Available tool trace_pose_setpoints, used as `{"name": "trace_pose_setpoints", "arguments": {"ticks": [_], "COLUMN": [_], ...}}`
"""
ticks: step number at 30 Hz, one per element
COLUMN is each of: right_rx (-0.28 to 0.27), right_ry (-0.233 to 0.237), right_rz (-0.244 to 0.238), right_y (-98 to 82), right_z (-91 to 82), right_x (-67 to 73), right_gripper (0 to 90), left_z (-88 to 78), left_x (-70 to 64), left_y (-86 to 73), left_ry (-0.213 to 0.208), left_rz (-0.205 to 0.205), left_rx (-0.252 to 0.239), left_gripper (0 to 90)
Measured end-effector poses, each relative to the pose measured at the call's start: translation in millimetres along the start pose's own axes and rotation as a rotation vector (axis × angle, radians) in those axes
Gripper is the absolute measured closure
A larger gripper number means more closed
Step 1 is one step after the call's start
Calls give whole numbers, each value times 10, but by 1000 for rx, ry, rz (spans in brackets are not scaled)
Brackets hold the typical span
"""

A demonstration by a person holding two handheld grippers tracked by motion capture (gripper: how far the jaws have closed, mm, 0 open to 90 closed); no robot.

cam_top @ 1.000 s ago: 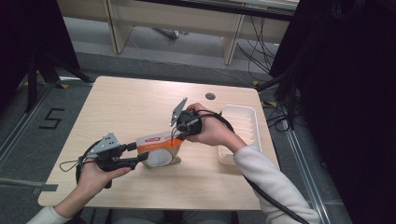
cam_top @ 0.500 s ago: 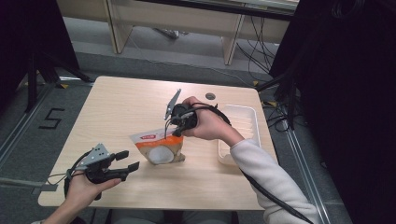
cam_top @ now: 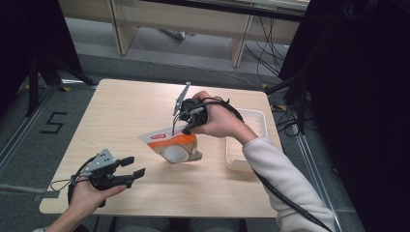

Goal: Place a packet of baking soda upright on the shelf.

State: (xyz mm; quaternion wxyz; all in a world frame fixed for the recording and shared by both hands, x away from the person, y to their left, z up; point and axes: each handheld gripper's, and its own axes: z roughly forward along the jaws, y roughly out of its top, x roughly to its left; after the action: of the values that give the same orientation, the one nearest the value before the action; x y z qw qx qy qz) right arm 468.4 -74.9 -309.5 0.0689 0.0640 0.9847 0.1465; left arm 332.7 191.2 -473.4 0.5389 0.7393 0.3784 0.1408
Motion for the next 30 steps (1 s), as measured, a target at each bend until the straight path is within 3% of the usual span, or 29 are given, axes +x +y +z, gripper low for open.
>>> {"name": "trace_pose_setpoints", "arguments": {"ticks": [2,3,4,6,7,8,14,15,18,20,24,25,26,27,28,29,30], "right_rx": [-16,-1,-1,-18,-12,3,-2,12,-6,11,-1,9,-2,16,1,17,4], "right_ry": [-1,1,1,-7,-6,-1,-14,-13,-20,-21,-23,-22,-24,-28,-29,-28,-29], "right_rz": [-14,22,22,-9,5,22,16,34,7,46,27,52,25,59,38,66,48], "right_y": [-11,-15,-15,-28,-28,-35,-82,-91,-121,-136,-166,-177,-186,-199,-210,-220,-227], "right_z": [-26,-67,-67,-81,-97,-111,-167,-182,-206,-239,-268,-282,-283,-307,-305,-325,-329], "right_x": [-30,-22,-22,-56,-50,-47,-86,-80,-113,-97,-125,-117,-139,-124,-144,-131,-144], "right_gripper": [900,900,900,900,900,900,900,900,900,900,900,900,900,900,900,900,900], "left_z": [3,3,3,3,2,0,-1,-1,-2,-1,-1,1,0,0,-1,-1,0], "left_x": [-8,-12,-13,-9,-12,-1,0,0,-1,-1,0,-3,-4,-4,-4,-3,-4], "left_y": [-1,-1,0,0,-1,2,2,2,3,2,3,1,-1,-1,-1,-1,-1], "left_ry": [1,4,4,5,7,3,4,5,6,6,7,7,10,11,11,11,12], "left_rz": [-10,-13,-12,-9,-16,2,-2,-2,-3,-3,-3,-12,-18,-18,-18,-17,-18], "left_rx": [-2,-3,-4,-4,-3,-2,-3,-2,-3,-3,-2,-3,-3,-3,-3,-3,-4], "left_gripper": [343,342,342,341,340,340,339,339,338,338,338,338,338,338,337,337,337]}}
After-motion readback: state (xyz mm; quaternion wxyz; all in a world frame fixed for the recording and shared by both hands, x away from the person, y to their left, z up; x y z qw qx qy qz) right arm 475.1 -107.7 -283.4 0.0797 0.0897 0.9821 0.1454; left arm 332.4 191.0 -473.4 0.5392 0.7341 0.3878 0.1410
